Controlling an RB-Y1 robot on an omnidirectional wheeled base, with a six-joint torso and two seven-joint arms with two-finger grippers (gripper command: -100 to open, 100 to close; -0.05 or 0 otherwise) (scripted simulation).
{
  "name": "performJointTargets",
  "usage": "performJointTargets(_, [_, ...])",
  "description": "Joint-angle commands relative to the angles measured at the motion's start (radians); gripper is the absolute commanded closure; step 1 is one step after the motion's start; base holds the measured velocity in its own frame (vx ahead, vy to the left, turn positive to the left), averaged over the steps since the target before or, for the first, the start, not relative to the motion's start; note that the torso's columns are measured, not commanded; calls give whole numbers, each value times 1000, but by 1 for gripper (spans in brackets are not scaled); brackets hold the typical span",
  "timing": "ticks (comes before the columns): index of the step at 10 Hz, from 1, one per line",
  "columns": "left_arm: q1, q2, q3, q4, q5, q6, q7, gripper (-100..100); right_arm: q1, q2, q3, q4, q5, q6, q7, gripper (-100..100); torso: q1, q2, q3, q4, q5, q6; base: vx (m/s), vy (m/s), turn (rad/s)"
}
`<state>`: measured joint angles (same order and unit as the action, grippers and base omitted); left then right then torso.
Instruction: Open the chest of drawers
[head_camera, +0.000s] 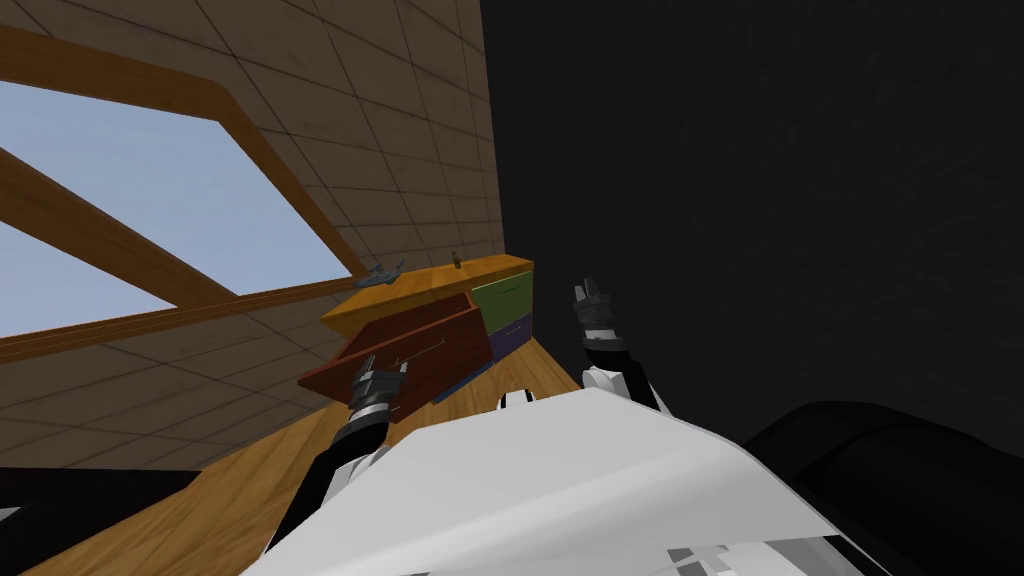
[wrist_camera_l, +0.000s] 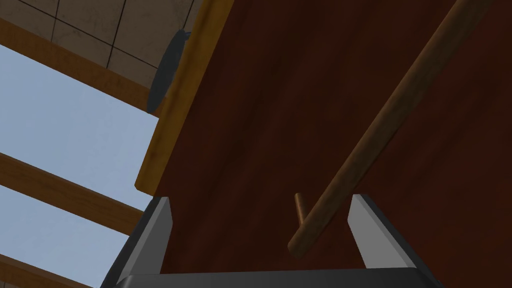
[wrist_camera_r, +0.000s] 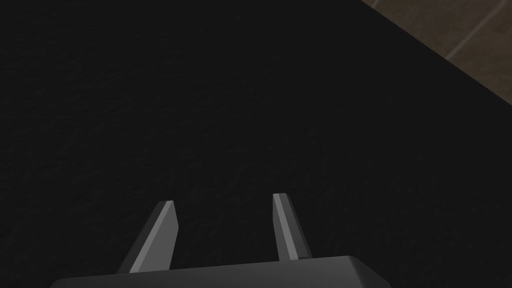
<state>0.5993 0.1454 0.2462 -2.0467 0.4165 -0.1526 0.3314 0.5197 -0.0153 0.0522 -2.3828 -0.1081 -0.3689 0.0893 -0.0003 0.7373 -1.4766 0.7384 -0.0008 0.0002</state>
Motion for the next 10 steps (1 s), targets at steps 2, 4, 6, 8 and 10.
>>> performJointTargets(2, [53,6,19,-97,19,49,12,-100,0,0,0,0,0,0,0,0,1,2,2,0,1,0,40,-3,10])
performJointTargets(4, [83,11,31,-149,30,76,20,-100,0,0,0,0,0,0,0,0,-1,2,1,1,0,0,35,-11,11])
performJointTargets(6, [75,9,28,-129,27,78,17,0,0,0,0,0,0,0,0,0,-3,4,2,2,-2,0,13,0,4])
performJointTargets(8, [76,9,28,-126,27,79,17,0,0,0,0,0,0,0,0,0,-1,3,2,1,-1,0,0,0,0])
performJointTargets(10, [77,9,27,-125,27,80,17,0,0,0,0,0,0,0,0,0,-1,1,1,0,0,0,0,0,0])
